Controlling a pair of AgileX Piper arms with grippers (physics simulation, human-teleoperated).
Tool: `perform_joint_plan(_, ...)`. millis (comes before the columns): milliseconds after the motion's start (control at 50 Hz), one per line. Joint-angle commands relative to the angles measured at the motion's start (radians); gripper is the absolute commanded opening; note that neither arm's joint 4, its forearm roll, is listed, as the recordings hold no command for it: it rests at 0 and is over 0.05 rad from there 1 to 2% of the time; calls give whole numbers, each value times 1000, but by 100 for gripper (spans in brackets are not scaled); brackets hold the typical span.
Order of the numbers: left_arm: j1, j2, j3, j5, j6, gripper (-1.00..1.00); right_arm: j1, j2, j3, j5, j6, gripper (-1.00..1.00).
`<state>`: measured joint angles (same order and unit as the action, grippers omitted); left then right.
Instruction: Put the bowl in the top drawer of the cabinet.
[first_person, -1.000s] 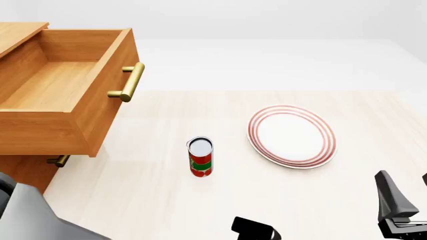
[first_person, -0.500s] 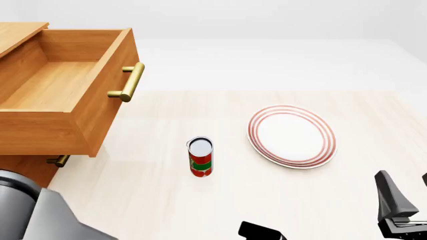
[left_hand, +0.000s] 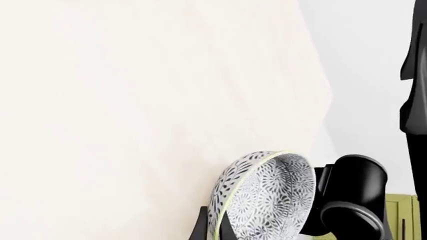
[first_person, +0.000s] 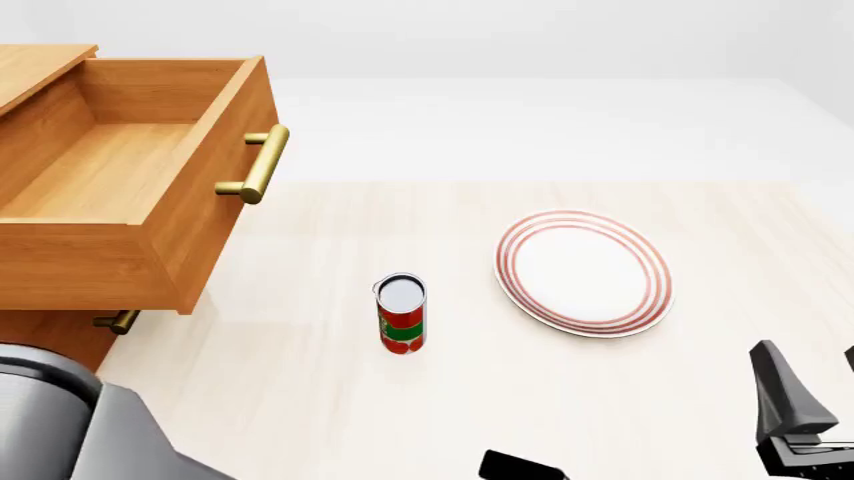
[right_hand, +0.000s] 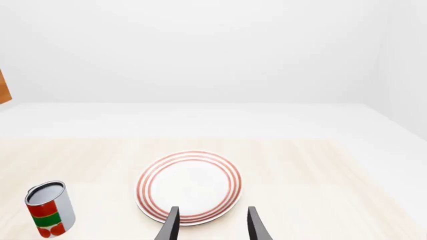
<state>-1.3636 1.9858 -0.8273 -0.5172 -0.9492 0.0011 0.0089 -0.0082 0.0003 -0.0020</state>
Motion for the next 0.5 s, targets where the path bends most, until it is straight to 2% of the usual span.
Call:
perform_joint_plan(20,0,-16,-2,8,17,-100,0,1,-3,2,0,100)
perform_joint_plan(500,73,-174,27,107,82,-100,0,1,-3,2,-1,100)
